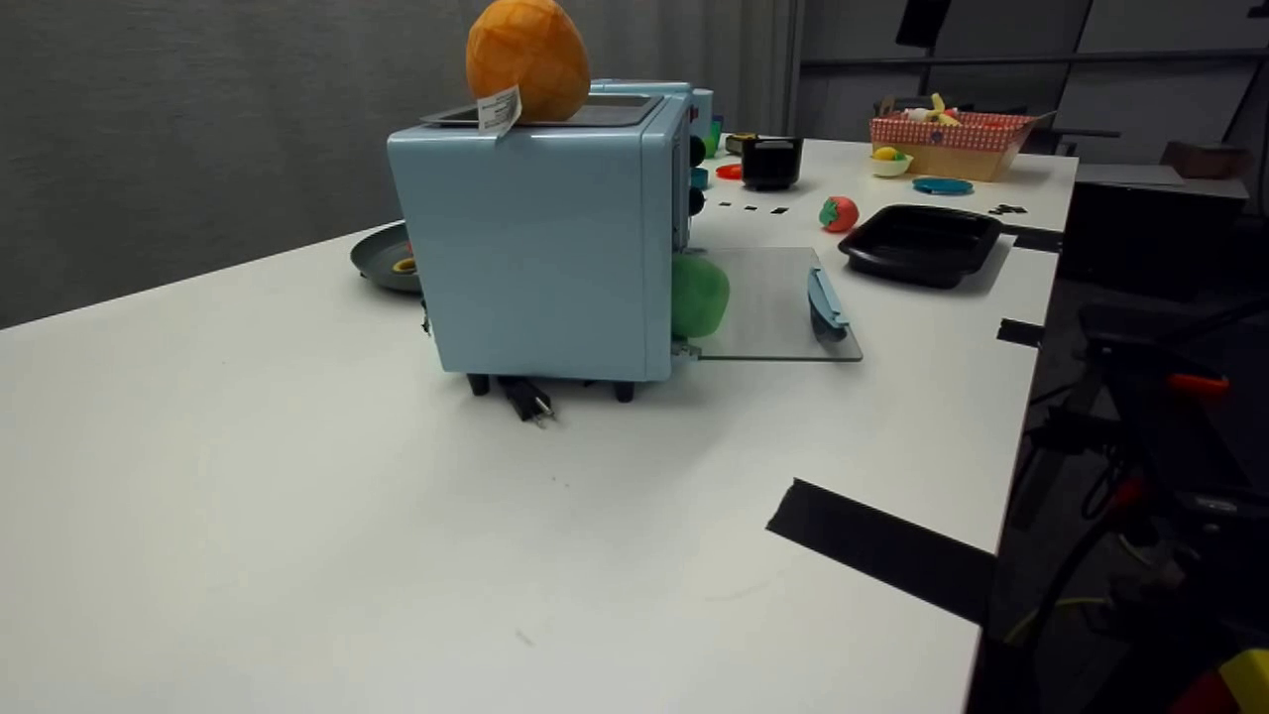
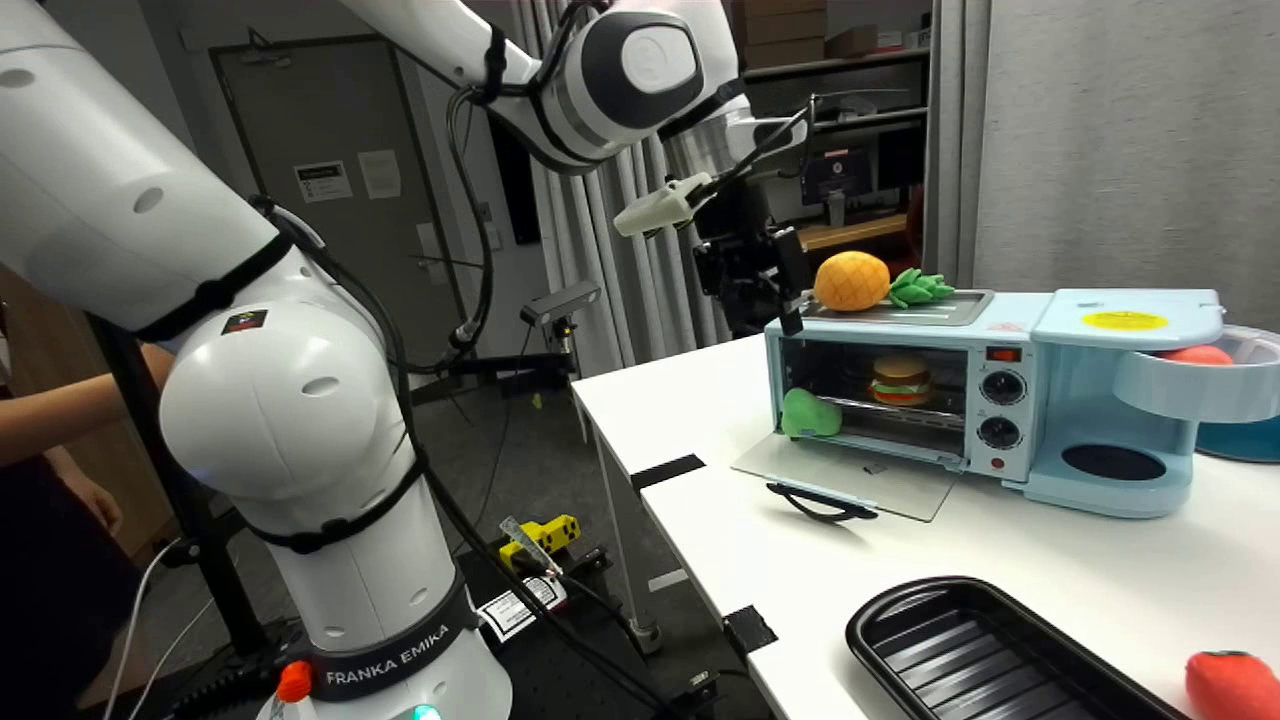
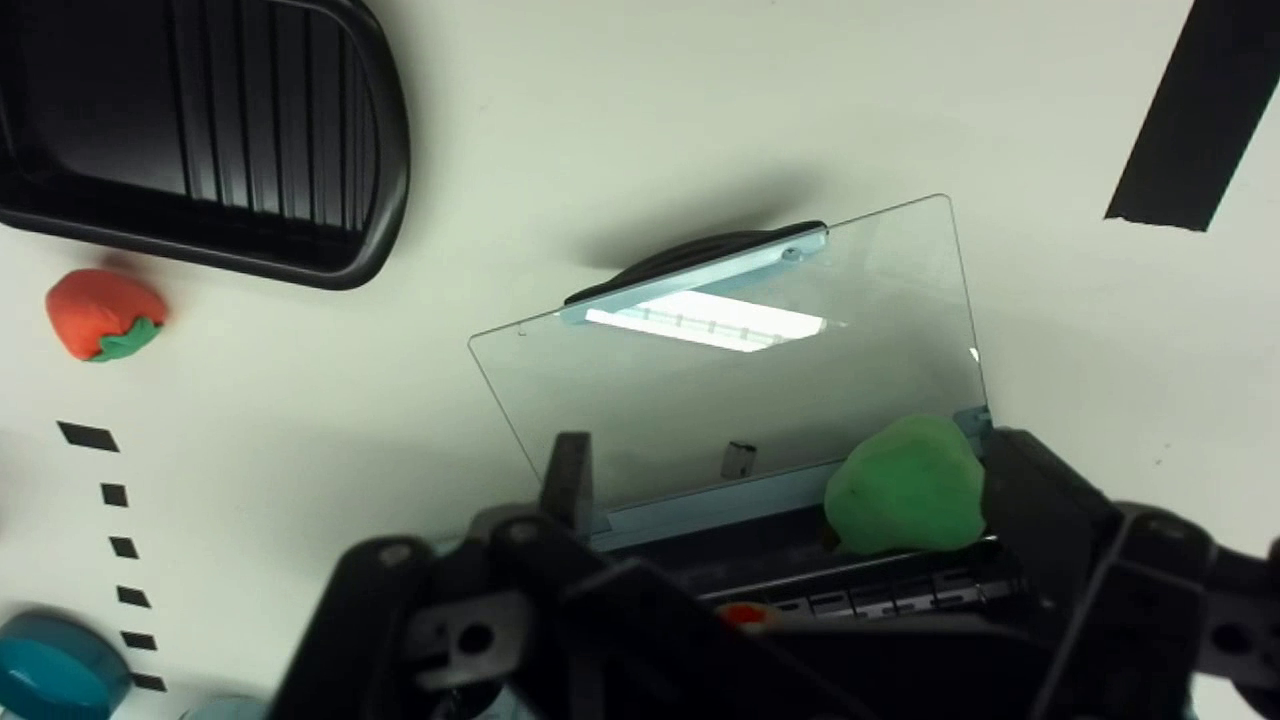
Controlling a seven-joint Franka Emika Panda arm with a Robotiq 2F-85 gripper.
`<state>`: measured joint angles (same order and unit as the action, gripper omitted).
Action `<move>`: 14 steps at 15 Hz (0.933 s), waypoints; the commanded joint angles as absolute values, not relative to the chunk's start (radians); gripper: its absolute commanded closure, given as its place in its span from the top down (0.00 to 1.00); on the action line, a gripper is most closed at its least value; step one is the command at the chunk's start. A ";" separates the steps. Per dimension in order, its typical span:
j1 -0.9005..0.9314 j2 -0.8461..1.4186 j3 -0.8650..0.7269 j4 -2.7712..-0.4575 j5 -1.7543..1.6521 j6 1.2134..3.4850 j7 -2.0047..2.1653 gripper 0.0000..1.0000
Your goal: Remove the toy burger from the breakfast station oven, close the breakfast station oven door
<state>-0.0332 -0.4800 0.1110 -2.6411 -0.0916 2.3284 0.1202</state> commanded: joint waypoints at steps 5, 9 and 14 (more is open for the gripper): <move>-0.017 -0.418 0.084 -2.592 -0.098 2.325 0.086 1.00; -0.016 -0.417 0.084 -2.590 -0.098 2.325 0.085 1.00; -0.017 -0.339 0.064 -2.596 -0.090 2.466 0.060 1.00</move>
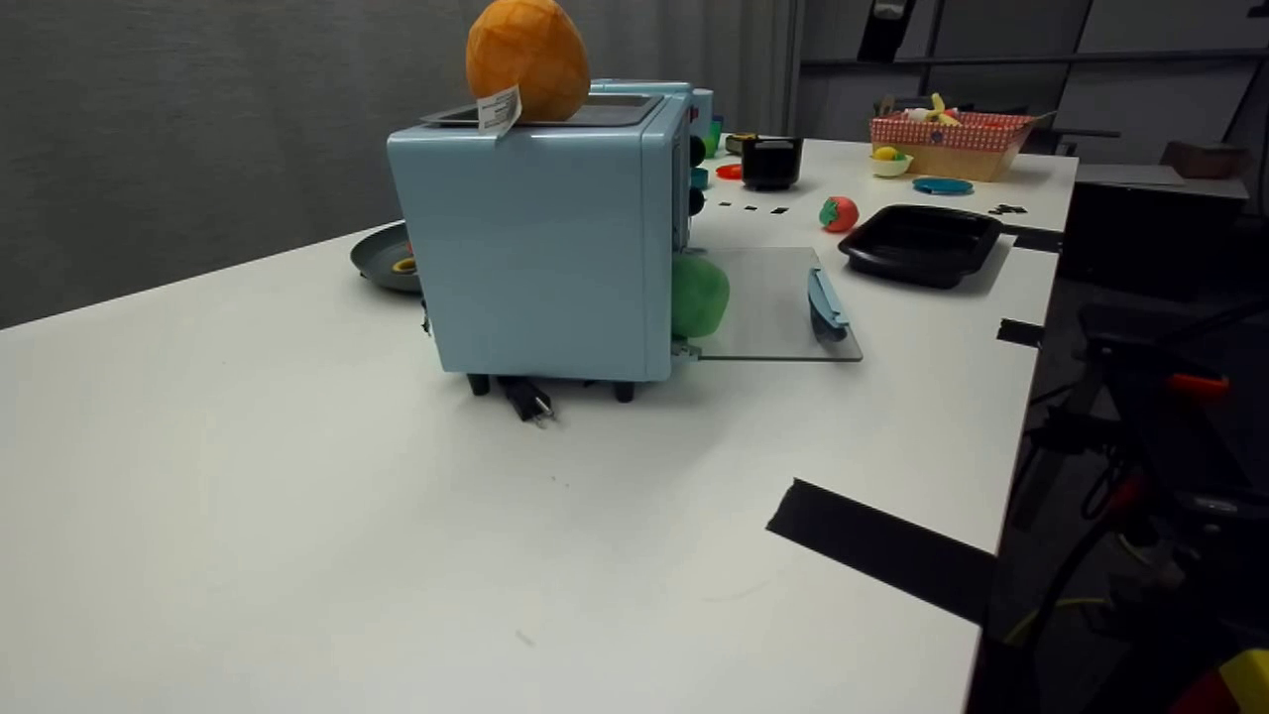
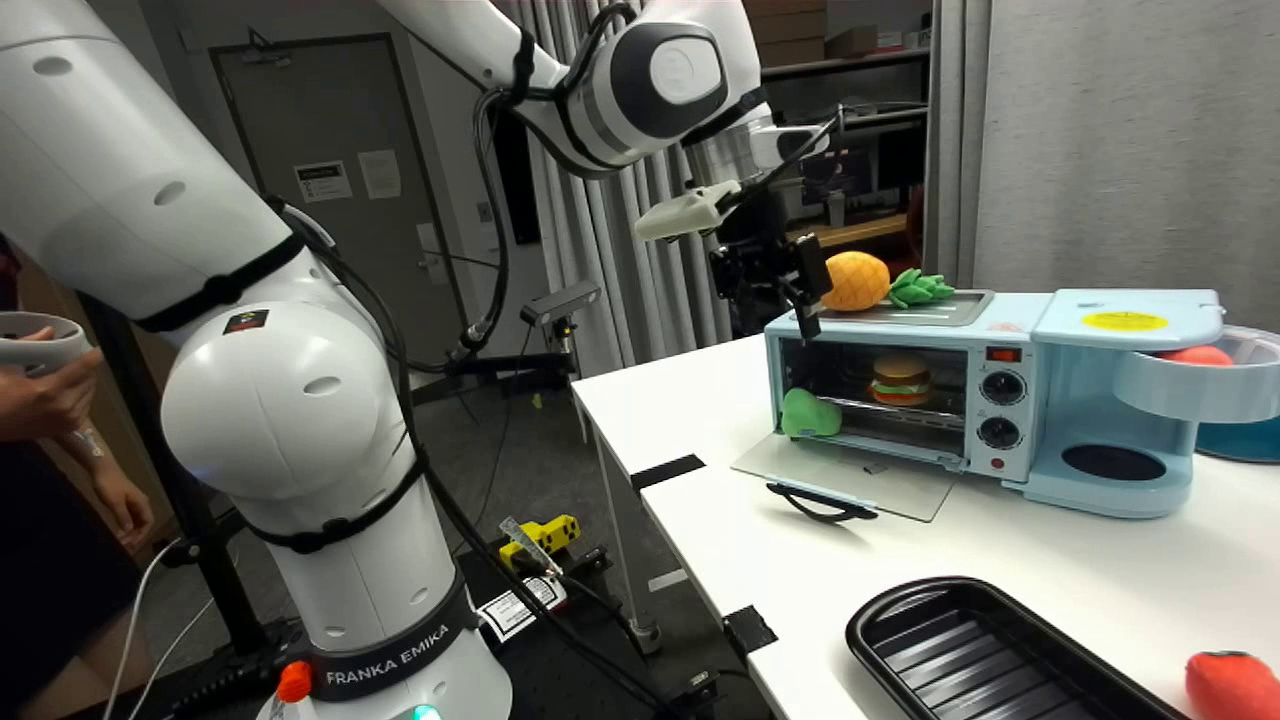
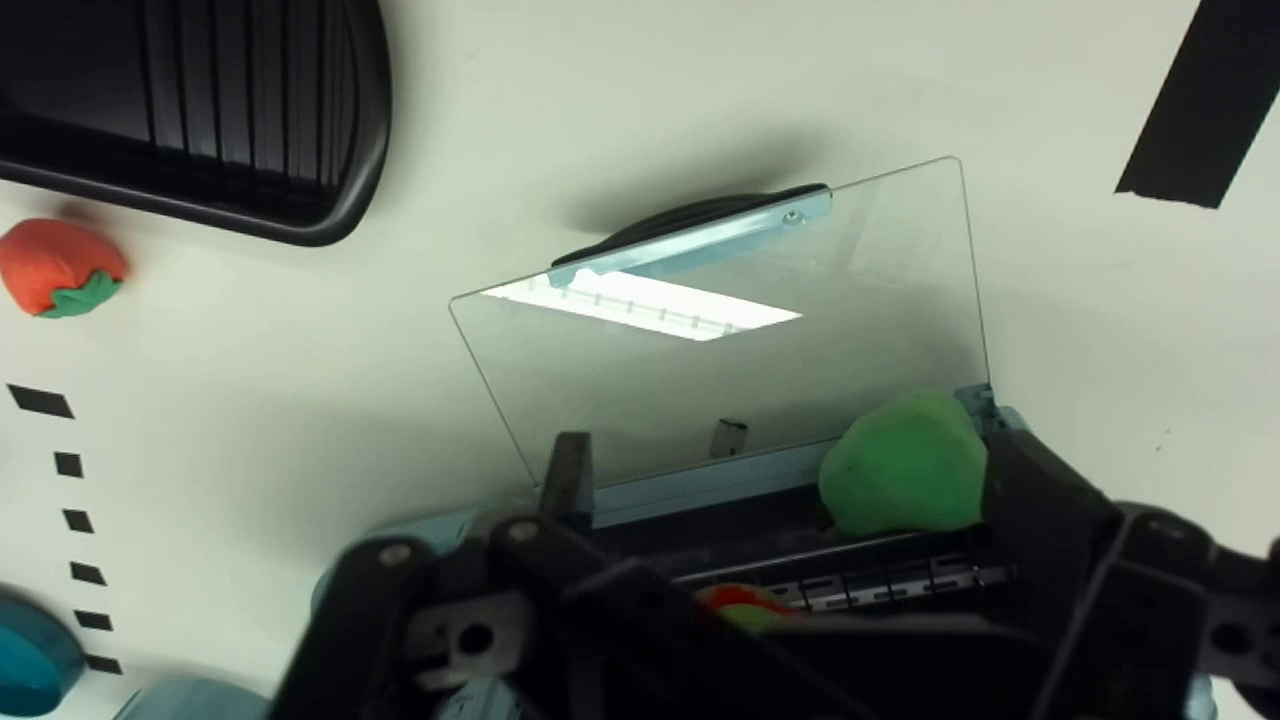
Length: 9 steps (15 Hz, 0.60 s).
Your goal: Remove the toy burger from the breakfast station oven, close the breakfast station oven door
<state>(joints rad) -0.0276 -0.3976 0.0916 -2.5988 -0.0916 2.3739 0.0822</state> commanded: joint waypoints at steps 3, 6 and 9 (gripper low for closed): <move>-0.013 -0.281 0.048 -2.598 -0.079 2.568 0.038 1.00; -0.006 -0.221 0.030 -2.610 -0.068 2.677 -0.012 1.00; -0.002 -0.165 0.014 -2.617 -0.058 2.792 -0.077 1.00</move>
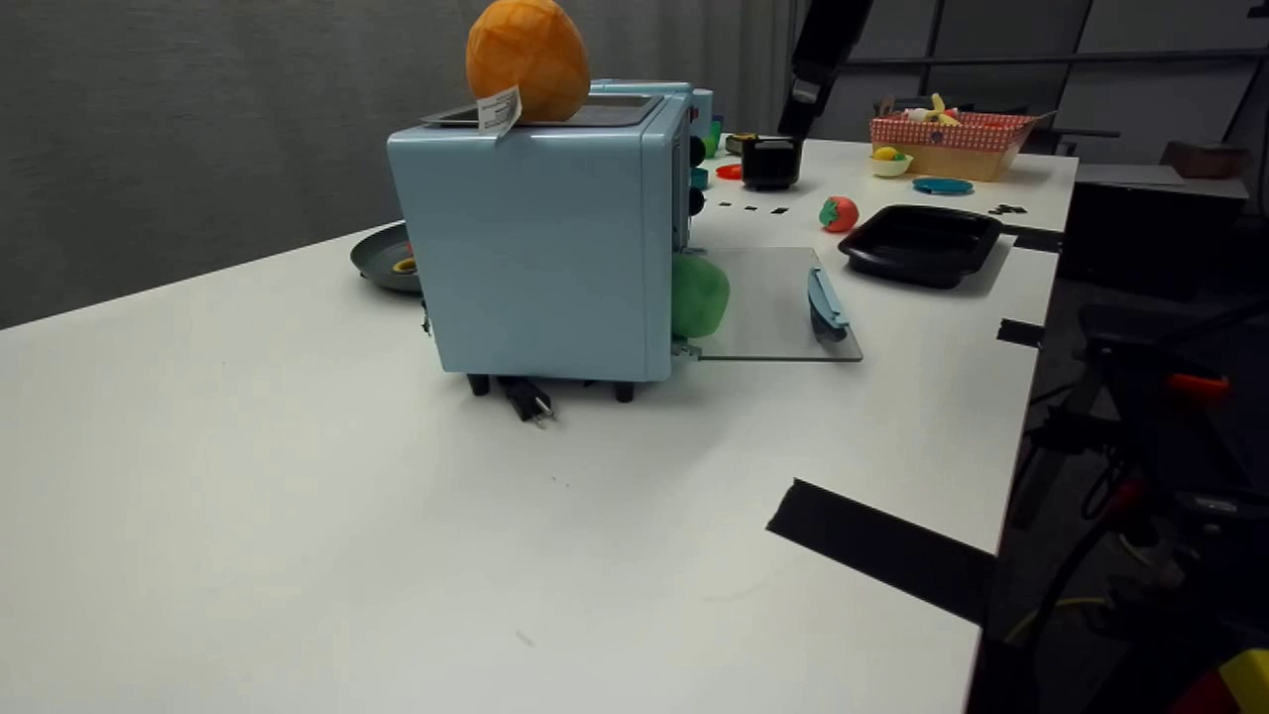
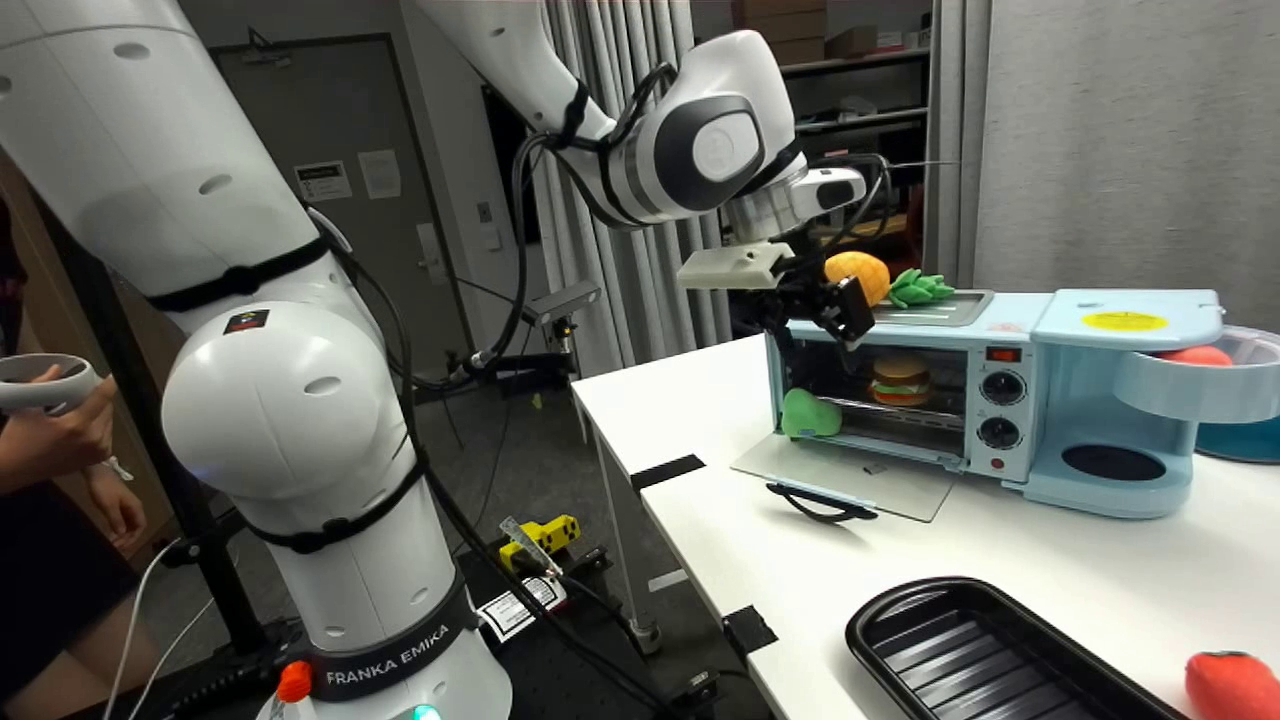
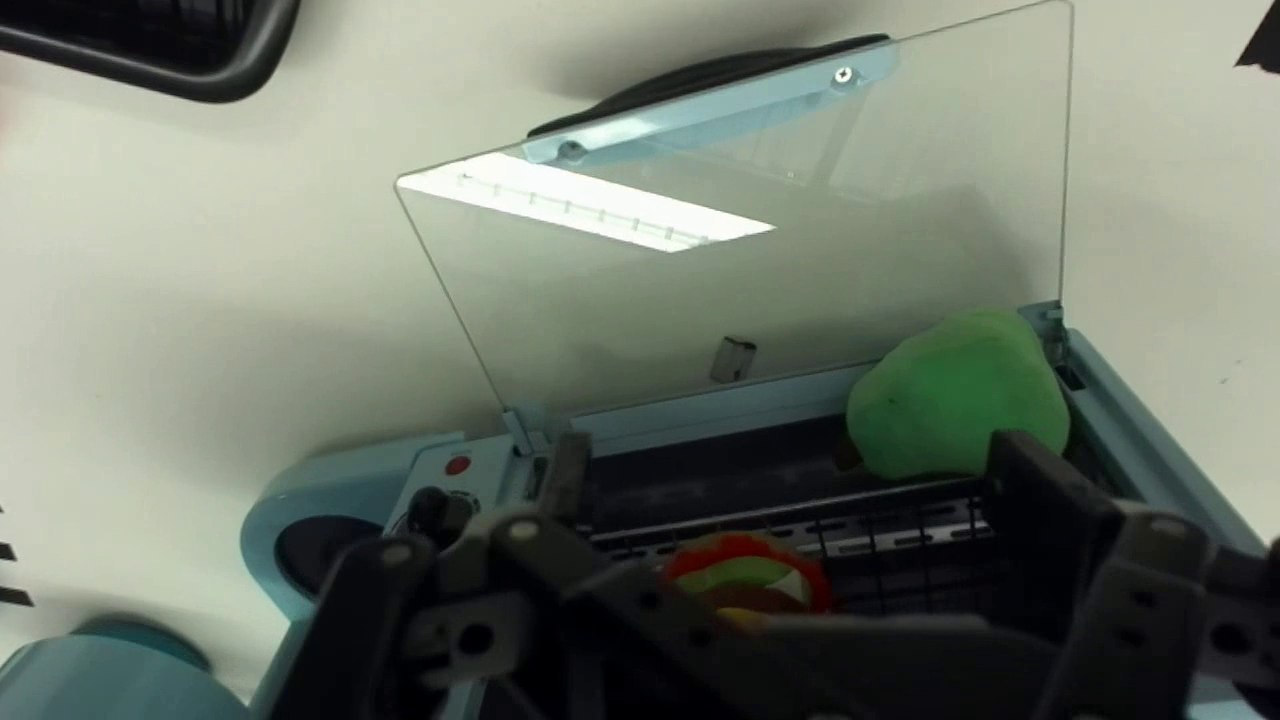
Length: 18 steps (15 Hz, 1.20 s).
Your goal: Remove the toy burger from the breakfast station oven, close the breakfast station oven door
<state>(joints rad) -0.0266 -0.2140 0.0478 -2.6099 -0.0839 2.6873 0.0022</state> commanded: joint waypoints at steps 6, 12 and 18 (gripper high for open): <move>0.030 -0.066 -0.020 -2.639 0.022 3.013 -0.247 1.00; 0.075 0.022 0.016 -2.637 0.310 3.192 -0.510 1.00; 0.059 0.044 0.107 -2.572 0.483 3.218 -0.660 1.00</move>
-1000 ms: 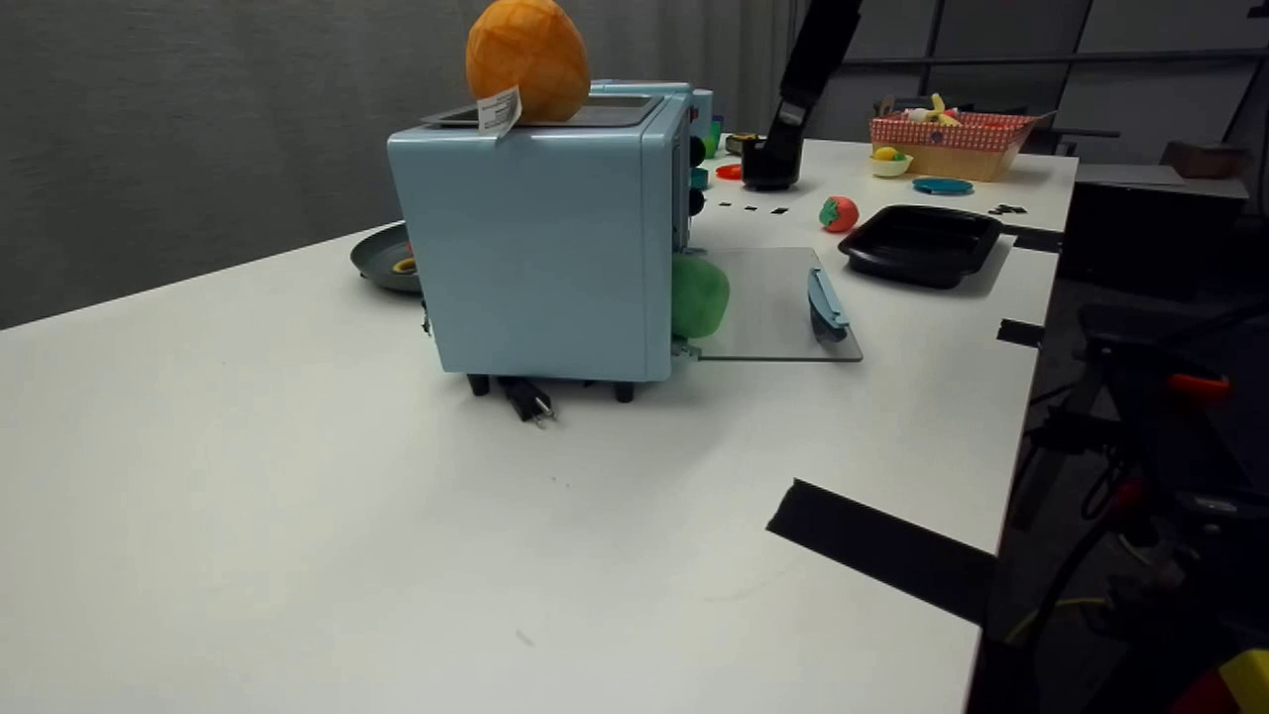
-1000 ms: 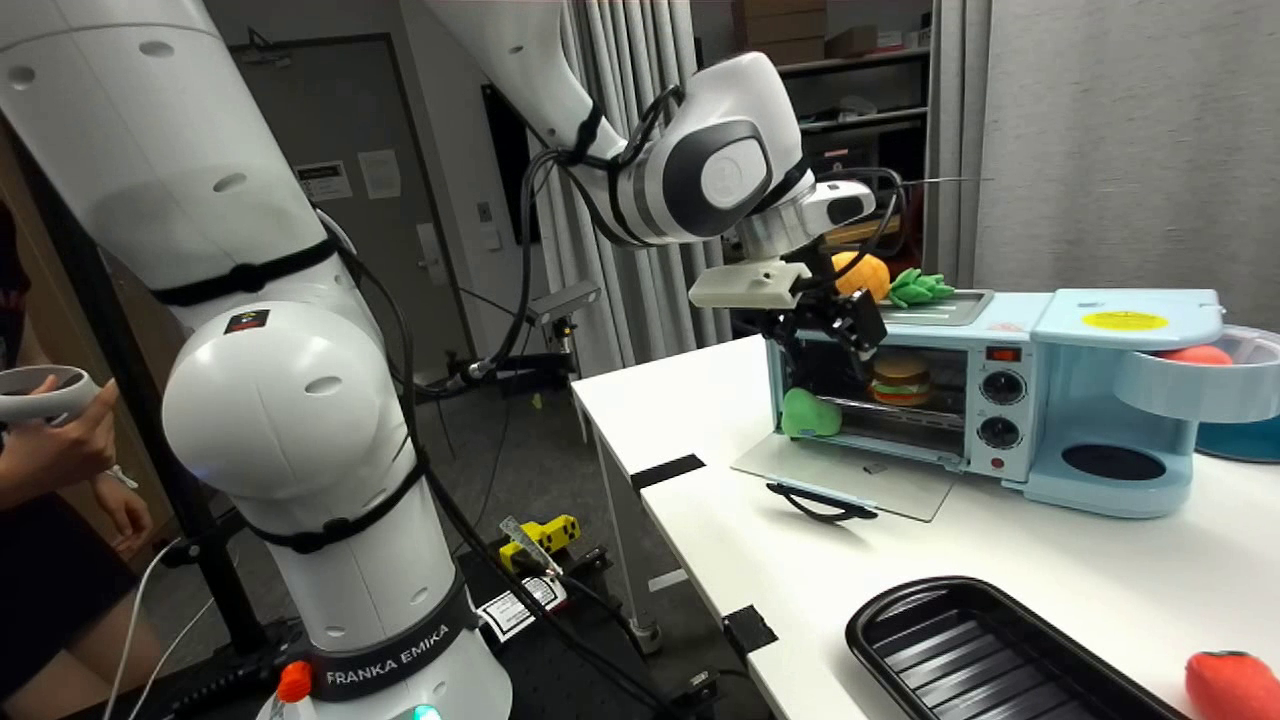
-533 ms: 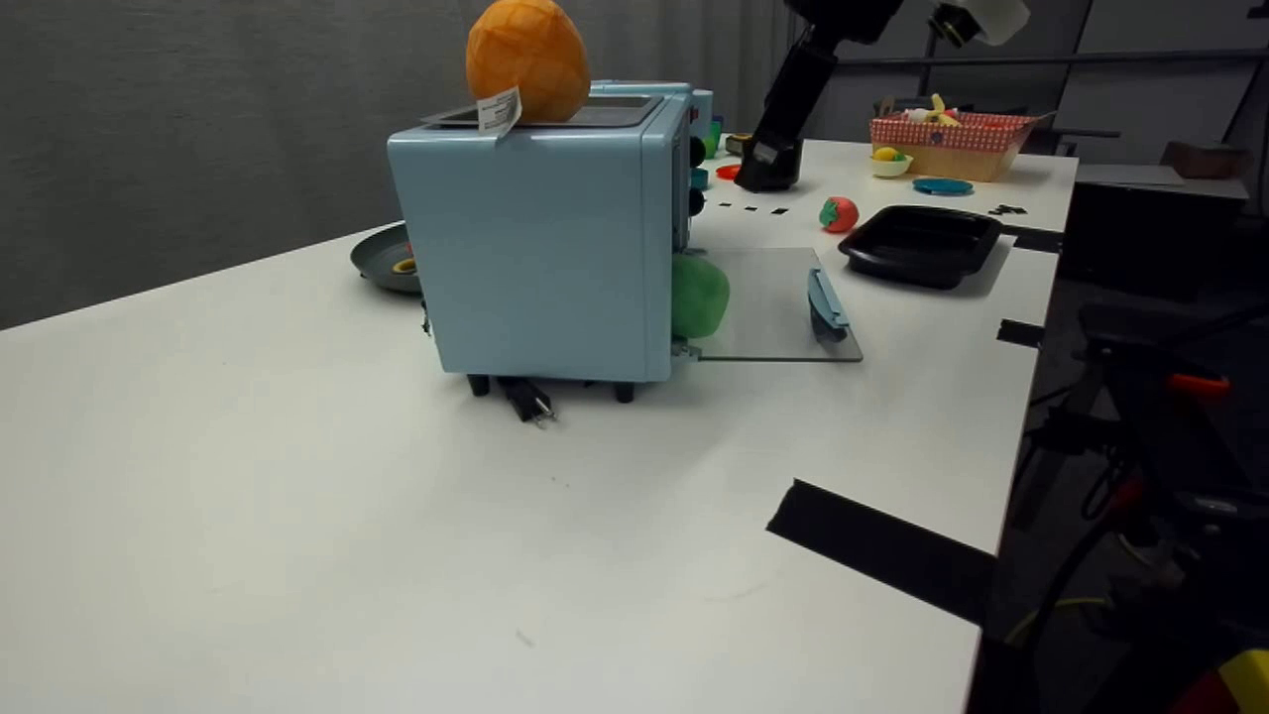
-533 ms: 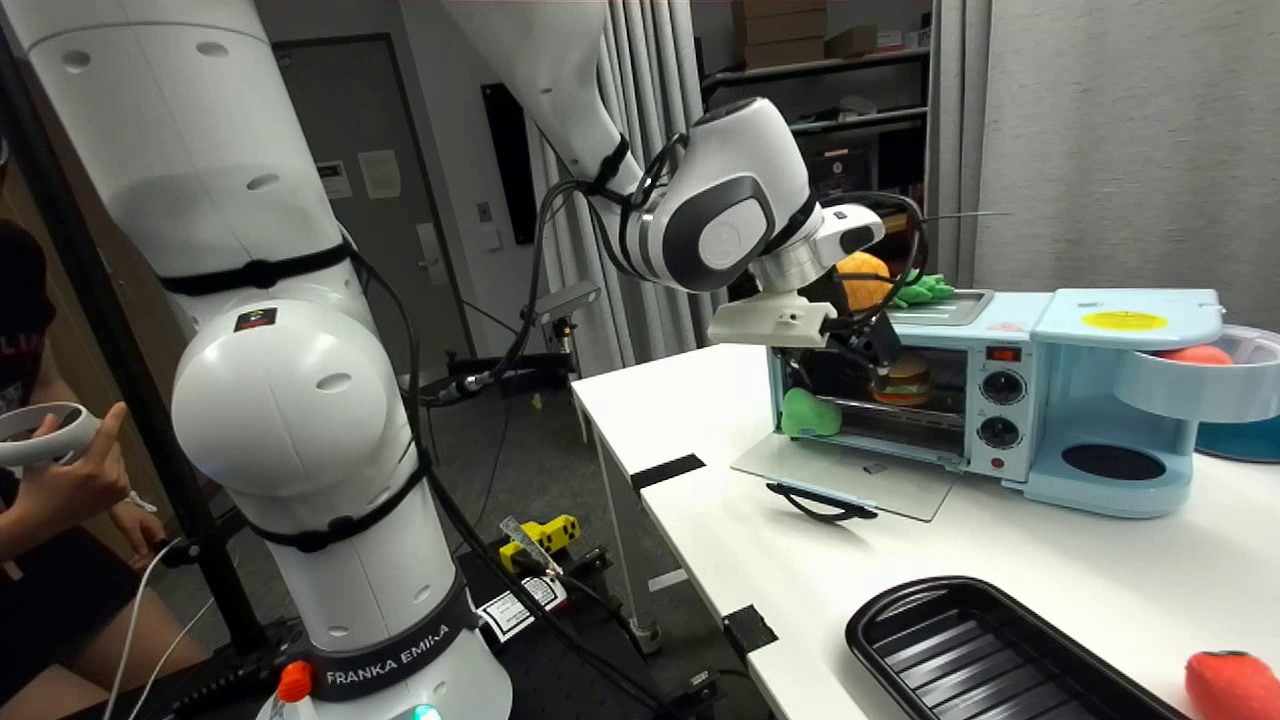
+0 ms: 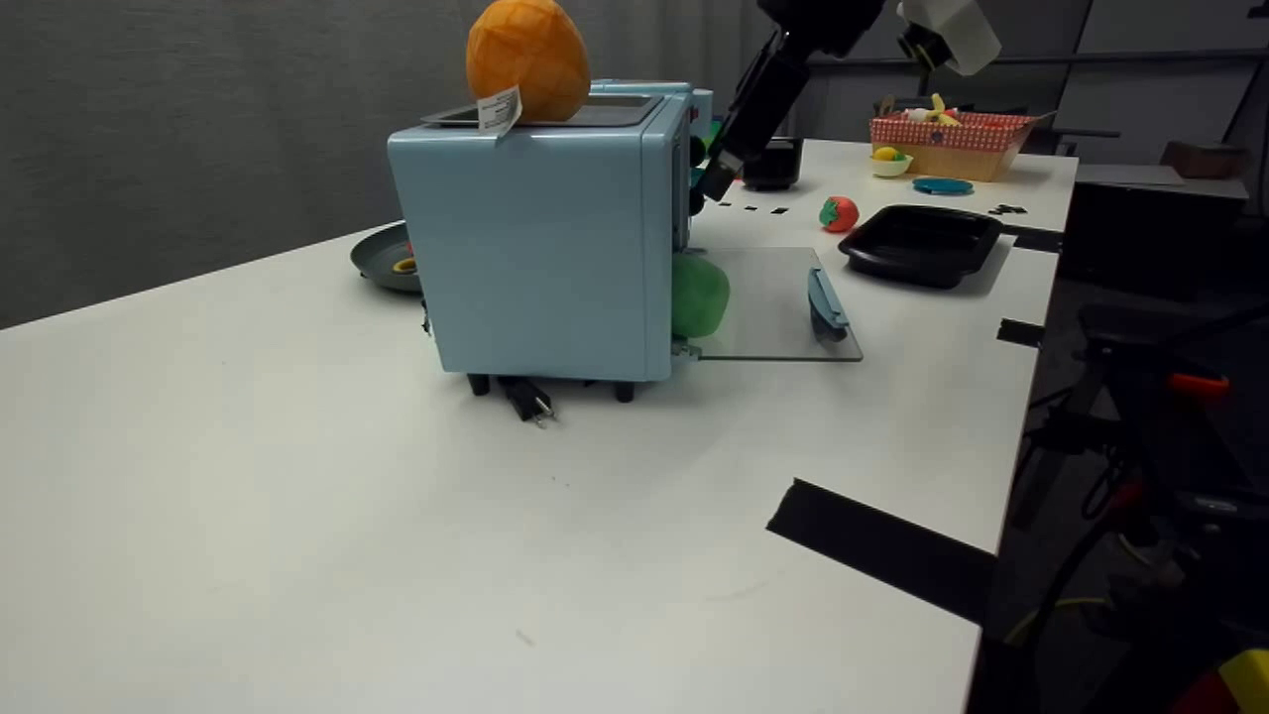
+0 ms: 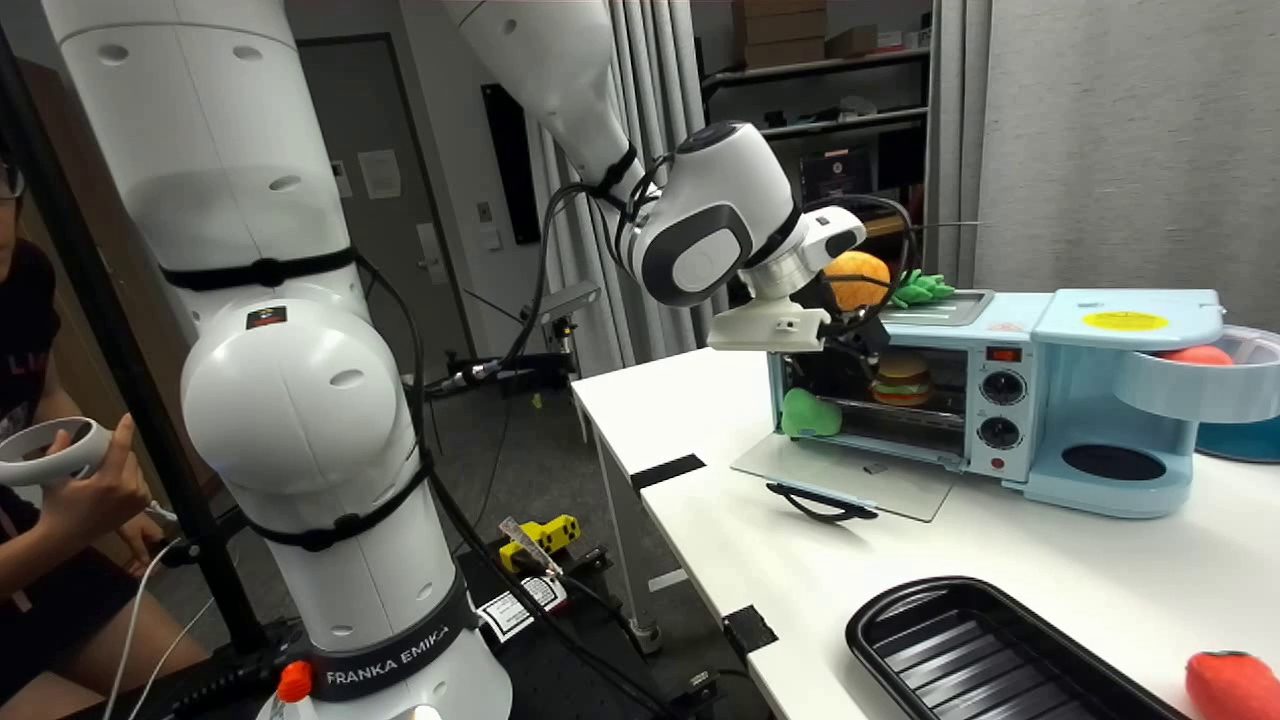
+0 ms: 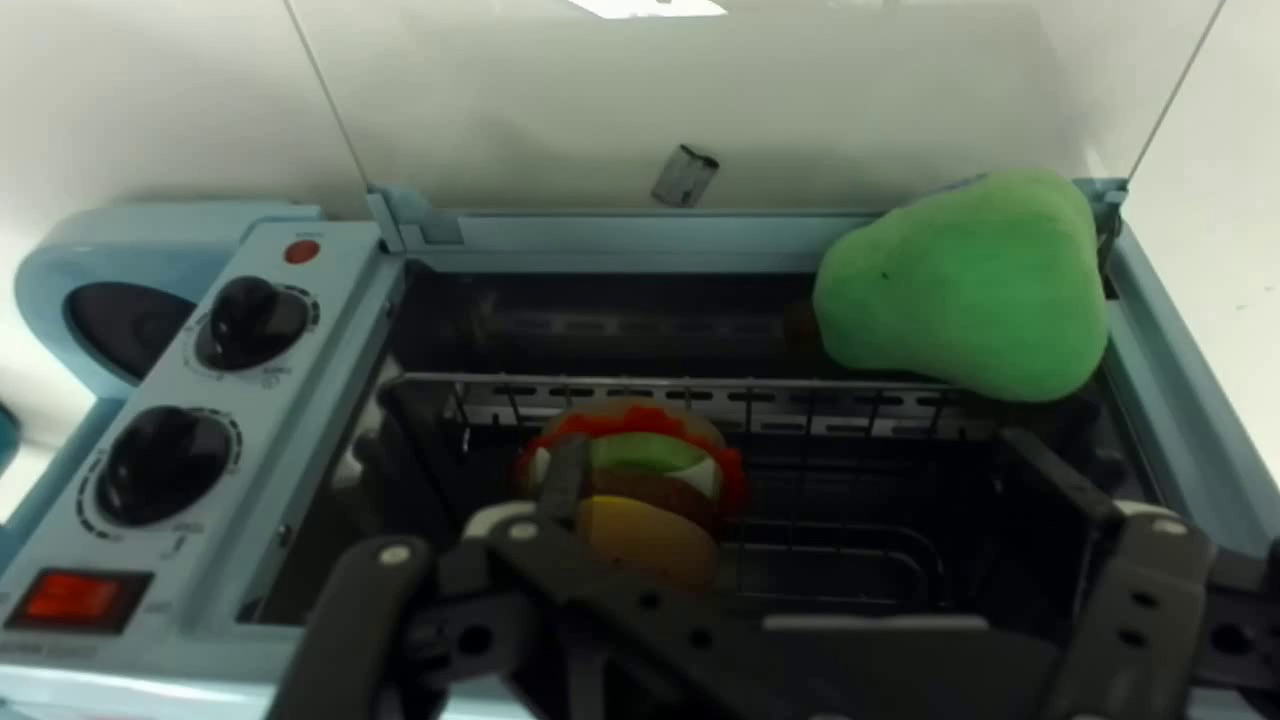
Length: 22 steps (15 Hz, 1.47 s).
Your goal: Remove the toy burger from the breakfast station oven, close the breakfast station oven door
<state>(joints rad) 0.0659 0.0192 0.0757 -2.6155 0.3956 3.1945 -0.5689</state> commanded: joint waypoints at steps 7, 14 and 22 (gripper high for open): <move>0.021 0.069 0.160 -2.510 0.727 3.178 -0.887 1.00; -0.112 0.187 0.254 -2.379 0.973 3.151 -1.190 1.00; -0.320 0.368 0.408 -2.234 1.179 3.097 -1.540 1.00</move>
<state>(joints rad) -0.2482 0.2936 0.3469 -2.3030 1.1018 3.1138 -1.4056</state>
